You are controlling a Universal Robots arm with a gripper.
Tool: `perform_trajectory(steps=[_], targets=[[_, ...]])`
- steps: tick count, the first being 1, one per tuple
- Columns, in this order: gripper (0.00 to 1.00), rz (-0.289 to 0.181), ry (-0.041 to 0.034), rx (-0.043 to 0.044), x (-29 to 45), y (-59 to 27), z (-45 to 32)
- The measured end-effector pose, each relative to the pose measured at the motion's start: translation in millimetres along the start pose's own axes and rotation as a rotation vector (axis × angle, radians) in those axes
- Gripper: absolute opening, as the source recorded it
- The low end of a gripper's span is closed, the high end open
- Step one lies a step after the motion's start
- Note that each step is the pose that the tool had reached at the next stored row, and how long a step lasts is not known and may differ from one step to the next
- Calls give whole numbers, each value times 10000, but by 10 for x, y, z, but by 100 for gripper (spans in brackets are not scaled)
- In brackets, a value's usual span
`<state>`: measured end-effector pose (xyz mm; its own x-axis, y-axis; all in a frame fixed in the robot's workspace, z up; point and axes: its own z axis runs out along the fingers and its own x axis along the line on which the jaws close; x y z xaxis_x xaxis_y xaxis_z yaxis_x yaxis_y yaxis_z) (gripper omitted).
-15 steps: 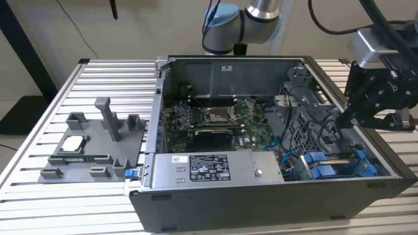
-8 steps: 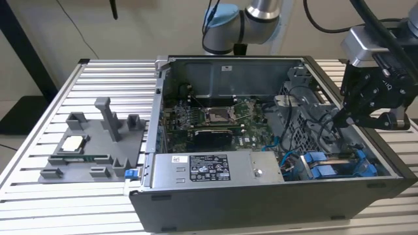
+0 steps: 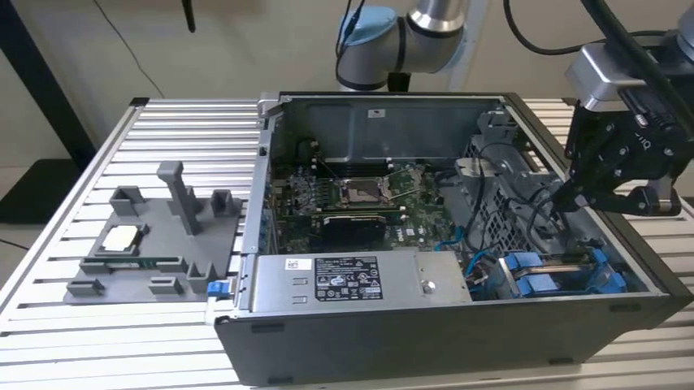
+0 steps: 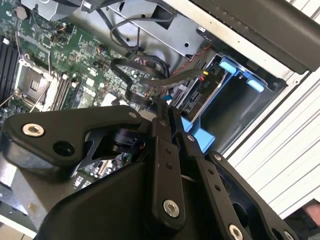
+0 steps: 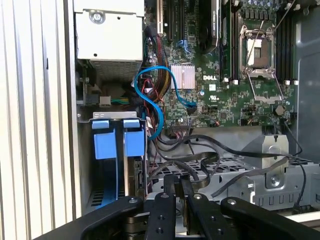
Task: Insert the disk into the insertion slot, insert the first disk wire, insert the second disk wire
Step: 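Insert the second disk wire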
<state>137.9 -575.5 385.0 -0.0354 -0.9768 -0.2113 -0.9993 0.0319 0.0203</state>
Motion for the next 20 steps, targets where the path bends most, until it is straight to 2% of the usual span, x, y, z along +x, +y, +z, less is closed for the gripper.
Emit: perform_trajectory(steps=[4,6,7,10,13,15,18,19,20], targets=[[16,-7,5,31,1,26,1],[16,-21,42,100,3,57,6],[16,-29,91,146,5,75,10],[16,-50,332,257,8,120,20],[16,-66,640,348,11,156,27],[16,-74,884,398,12,174,31],[16,-81,1308,435,13,182,34],[16,-82,1353,437,13,182,35],[16,-83,1361,438,14,182,35]])
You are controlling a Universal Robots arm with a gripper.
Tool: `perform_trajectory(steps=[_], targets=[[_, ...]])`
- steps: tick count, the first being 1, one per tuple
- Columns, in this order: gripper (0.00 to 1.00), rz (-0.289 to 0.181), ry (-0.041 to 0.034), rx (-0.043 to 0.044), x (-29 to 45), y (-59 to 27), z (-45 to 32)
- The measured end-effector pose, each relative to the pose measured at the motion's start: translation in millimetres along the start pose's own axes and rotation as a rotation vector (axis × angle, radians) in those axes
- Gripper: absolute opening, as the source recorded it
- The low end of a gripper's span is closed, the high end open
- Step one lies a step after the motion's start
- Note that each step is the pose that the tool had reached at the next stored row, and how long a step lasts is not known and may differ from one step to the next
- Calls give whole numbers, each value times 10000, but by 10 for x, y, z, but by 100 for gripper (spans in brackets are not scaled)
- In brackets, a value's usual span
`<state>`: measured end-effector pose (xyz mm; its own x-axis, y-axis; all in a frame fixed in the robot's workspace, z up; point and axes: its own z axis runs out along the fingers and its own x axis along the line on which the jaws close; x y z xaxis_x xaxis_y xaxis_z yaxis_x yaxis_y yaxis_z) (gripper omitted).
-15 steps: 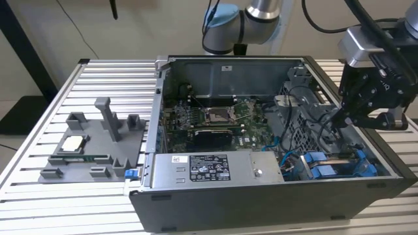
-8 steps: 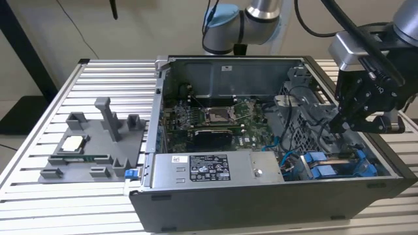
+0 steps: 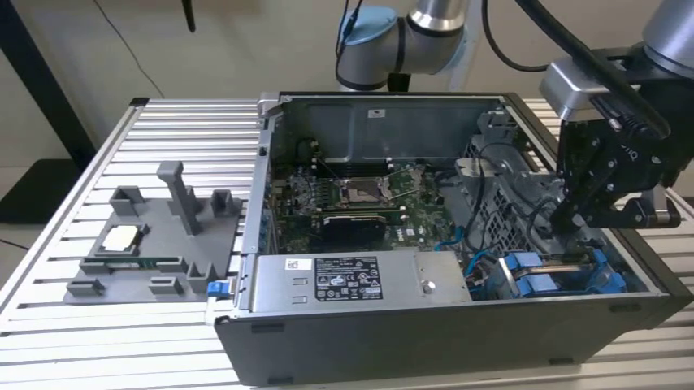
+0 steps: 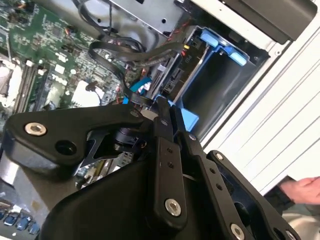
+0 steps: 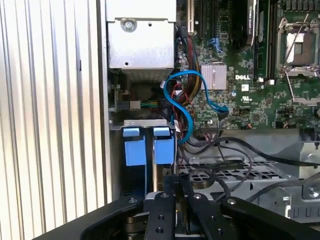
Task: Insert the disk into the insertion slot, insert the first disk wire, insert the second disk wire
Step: 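Insert the second disk wire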
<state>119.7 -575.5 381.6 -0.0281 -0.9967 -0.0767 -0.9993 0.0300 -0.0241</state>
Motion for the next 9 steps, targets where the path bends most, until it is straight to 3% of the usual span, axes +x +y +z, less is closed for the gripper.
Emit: perform_trajectory(steps=[9], targets=[[16,0,63,2,0,1,-1]])
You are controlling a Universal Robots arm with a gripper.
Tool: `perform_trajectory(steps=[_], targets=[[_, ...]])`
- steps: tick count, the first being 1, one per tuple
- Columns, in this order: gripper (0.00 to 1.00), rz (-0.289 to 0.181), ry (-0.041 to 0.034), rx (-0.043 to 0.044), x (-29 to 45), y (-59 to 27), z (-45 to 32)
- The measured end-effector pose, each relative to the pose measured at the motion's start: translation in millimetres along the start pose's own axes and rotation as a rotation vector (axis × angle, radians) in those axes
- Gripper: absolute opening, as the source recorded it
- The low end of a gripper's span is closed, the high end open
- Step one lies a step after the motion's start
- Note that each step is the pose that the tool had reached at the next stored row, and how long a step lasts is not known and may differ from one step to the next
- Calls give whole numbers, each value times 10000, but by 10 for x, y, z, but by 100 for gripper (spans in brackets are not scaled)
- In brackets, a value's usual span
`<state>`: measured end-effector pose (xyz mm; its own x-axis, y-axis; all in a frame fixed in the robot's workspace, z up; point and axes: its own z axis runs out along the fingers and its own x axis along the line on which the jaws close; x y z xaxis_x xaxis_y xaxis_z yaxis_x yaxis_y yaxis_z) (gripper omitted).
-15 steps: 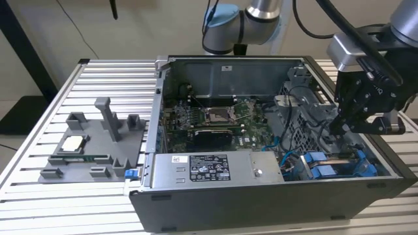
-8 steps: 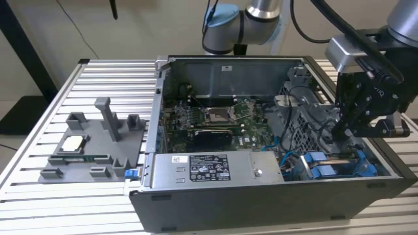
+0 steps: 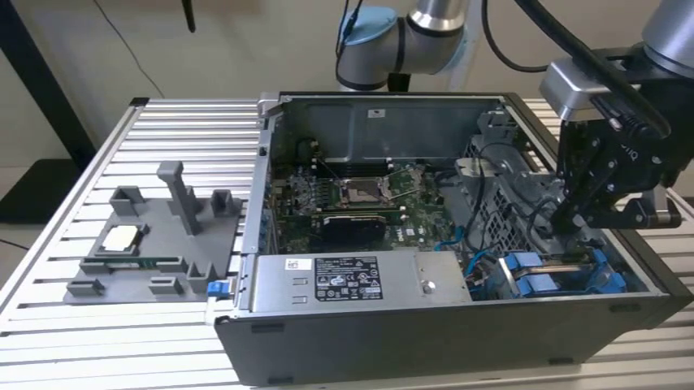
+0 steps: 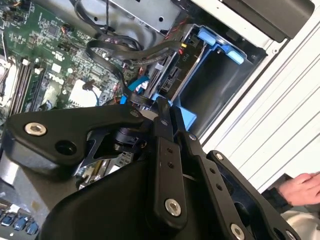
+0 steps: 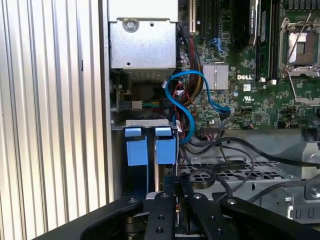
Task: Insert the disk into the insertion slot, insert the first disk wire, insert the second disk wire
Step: 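Insert the second disk wire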
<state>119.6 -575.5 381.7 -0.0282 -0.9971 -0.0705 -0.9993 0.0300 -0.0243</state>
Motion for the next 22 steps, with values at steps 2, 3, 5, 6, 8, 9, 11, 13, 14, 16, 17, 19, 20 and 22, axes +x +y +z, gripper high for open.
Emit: perform_trajectory(steps=[2,3,5,6,8,9,11,13,14,16,17,19,20,22], targets=[[16,0,14,1,0,0,0],[16,-1,21,0,0,0,0],[16,-1,28,1,0,0,0],[16,-1,35,3,0,0,2],[16,-3,87,12,0,0,7],[16,-4,123,20,1,0,11],[16,-6,168,59,2,2,25],[16,-13,170,157,3,1,42],[16,-18,169,223,3,1,51],[16,-26,164,360,5,2,72],[16,-30,161,428,6,3,83],[16,-39,157,566,7,7,103],[16,-45,155,634,8,8,112],[16,-64,149,746,9,10,127]])
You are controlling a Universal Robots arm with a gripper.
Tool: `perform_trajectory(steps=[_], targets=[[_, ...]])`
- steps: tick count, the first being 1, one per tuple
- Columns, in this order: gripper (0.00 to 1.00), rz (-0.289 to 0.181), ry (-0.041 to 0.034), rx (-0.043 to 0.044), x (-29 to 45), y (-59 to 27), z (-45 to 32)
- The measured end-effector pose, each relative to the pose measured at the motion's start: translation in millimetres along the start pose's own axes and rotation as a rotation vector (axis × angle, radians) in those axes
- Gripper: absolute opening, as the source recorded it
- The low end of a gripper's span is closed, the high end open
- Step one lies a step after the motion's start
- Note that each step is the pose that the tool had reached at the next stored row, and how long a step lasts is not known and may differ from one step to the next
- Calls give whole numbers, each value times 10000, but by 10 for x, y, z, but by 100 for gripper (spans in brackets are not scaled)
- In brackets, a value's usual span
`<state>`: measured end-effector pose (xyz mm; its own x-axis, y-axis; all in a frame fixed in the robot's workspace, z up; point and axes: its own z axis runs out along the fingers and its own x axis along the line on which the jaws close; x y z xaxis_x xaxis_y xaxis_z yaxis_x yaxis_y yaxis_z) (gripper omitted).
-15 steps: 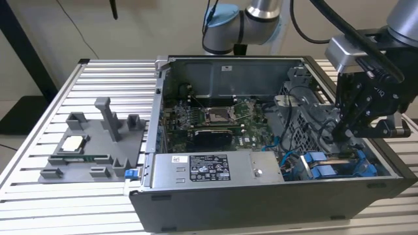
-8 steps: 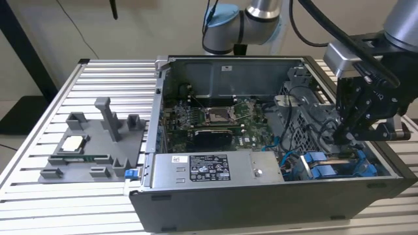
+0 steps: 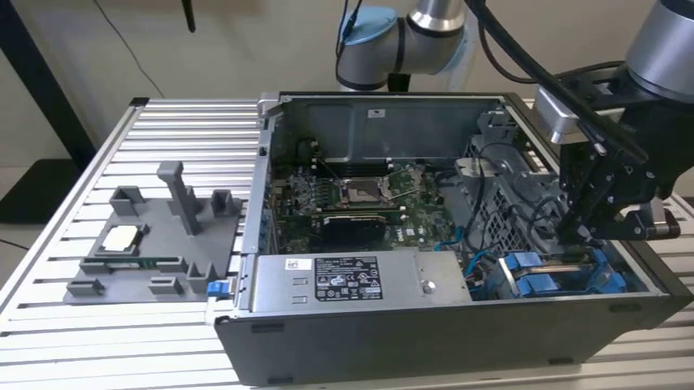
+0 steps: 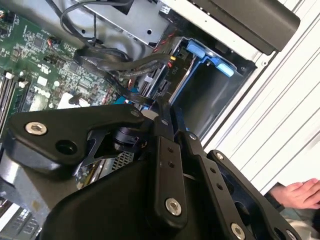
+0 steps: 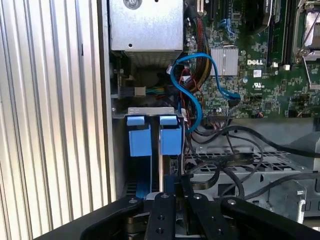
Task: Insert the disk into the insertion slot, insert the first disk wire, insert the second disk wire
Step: 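Insert the second disk wire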
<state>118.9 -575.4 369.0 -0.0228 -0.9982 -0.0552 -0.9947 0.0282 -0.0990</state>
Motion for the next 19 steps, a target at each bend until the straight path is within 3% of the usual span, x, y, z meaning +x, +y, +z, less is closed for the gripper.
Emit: perform_trajectory(steps=[8,14,17,19], targets=[[16,-6,-13,30,1,7,10],[16,-14,-106,305,5,50,67],[16,-8,-214,342,7,55,93],[16,-2,-361,387,7,57,104]])
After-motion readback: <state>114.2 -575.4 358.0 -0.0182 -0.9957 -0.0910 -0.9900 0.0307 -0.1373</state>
